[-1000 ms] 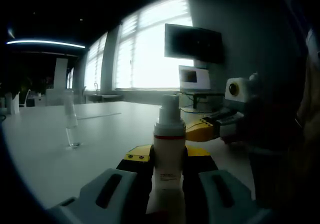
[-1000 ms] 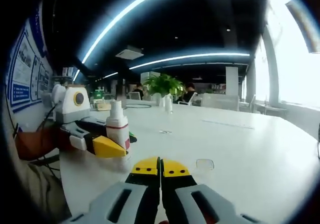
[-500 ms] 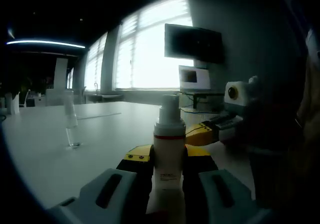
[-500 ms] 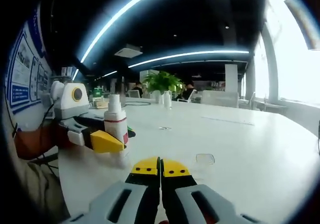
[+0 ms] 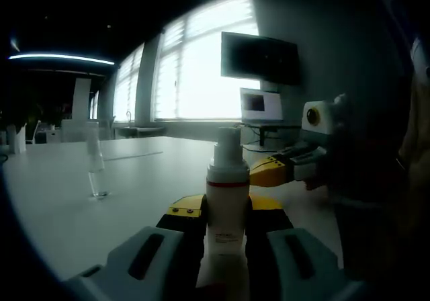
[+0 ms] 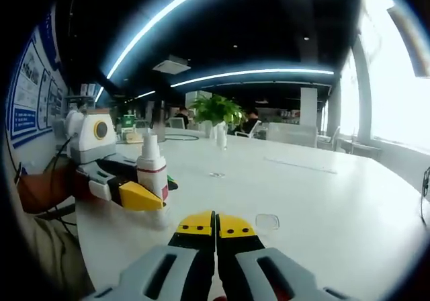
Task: Clamp pump bottle remove cover press pump head put on cover
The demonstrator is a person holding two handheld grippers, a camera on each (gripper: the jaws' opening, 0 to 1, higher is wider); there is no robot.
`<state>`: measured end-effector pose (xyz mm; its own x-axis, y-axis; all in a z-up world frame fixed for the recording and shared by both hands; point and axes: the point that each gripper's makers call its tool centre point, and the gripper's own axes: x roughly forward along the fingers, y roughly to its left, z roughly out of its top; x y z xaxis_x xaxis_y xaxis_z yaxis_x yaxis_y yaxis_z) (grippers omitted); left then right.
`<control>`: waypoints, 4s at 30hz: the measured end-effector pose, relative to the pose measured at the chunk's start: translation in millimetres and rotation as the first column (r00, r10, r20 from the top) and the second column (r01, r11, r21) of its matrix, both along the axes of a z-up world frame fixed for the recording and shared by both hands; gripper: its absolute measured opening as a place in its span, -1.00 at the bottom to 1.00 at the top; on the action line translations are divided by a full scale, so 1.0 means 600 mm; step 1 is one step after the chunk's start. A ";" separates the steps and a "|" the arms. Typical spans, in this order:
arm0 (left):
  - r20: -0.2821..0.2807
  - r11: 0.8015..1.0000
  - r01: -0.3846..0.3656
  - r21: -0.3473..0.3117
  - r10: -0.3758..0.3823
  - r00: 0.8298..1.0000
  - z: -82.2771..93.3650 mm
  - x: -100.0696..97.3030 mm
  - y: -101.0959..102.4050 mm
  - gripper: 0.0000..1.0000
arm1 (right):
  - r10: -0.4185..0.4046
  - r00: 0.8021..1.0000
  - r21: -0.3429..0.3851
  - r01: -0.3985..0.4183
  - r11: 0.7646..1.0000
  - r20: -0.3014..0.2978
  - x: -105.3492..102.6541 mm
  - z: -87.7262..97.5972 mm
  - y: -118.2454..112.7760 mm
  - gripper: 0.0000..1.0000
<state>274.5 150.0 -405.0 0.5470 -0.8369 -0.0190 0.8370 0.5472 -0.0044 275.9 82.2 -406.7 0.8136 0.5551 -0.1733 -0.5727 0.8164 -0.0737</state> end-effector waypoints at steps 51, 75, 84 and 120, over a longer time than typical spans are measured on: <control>-0.003 1.000 0.001 -0.001 -0.001 1.000 0.000 0.000 0.003 -0.74 | 0.098 0.995 -0.169 -0.093 0.981 0.025 0.008 0.090 0.012 -1.00; -0.014 1.000 0.006 -0.005 -0.006 1.000 -0.001 -0.001 0.003 -0.74 | 0.221 0.975 -0.364 -0.209 0.908 -0.009 0.009 0.127 0.042 -1.00; -0.015 1.000 0.005 -0.006 -0.005 1.000 -0.001 -0.001 0.003 -0.74 | 0.299 0.953 -0.396 -0.292 0.871 -0.045 -0.003 0.138 0.065 -1.00; -0.012 1.000 0.024 -0.002 -0.024 1.000 -0.001 -0.007 -0.001 -0.74 | 0.506 0.828 -0.594 -0.539 0.597 -0.242 -0.024 0.169 0.140 -1.00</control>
<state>270.0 149.7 -405.5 0.5263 -0.8500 -0.0233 0.8499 0.5267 -0.0154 261.5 166.3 -305.3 0.4016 0.6355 -0.6595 -0.9025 0.1521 -0.4030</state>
